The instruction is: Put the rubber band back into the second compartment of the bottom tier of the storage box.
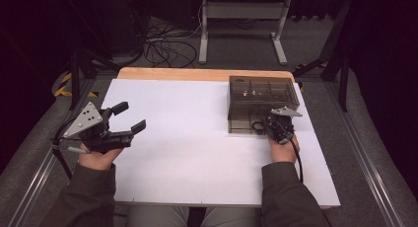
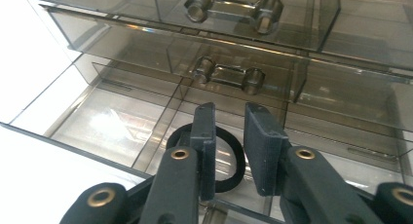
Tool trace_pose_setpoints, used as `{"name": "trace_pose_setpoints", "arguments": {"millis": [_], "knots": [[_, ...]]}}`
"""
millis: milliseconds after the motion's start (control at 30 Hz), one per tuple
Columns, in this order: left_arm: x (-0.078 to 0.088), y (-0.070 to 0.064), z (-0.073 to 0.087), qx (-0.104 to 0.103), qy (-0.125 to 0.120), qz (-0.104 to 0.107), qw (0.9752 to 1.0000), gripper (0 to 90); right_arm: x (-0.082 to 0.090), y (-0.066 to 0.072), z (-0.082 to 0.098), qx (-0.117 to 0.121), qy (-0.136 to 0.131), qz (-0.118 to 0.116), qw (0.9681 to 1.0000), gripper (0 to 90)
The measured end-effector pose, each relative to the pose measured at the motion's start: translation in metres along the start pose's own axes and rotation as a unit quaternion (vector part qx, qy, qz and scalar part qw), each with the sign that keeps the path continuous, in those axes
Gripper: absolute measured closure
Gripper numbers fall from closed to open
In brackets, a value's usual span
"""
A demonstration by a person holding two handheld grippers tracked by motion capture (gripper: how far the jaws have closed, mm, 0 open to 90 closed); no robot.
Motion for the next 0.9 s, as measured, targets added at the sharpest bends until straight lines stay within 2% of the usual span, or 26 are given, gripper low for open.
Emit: {"name": "trace_pose_setpoints", "arguments": {"millis": [900], "knots": [[0.001, 0.000, -0.001, -0.001, -0.003, -0.001, 1.0000, 16.9, 0.003, 0.012, -0.004, -0.004, -0.013, -0.030, 0.9995, 63.5]]}}
Point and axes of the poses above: each handheld gripper's, and its own axes: x roughly backward along the jaws, z roughly out of its underside, y roughly to its left, the point moved 6 cm from there along -x, roughly forward along the jaws, and after that the axes turned 5 degrees about x, right-handed, at the moved point
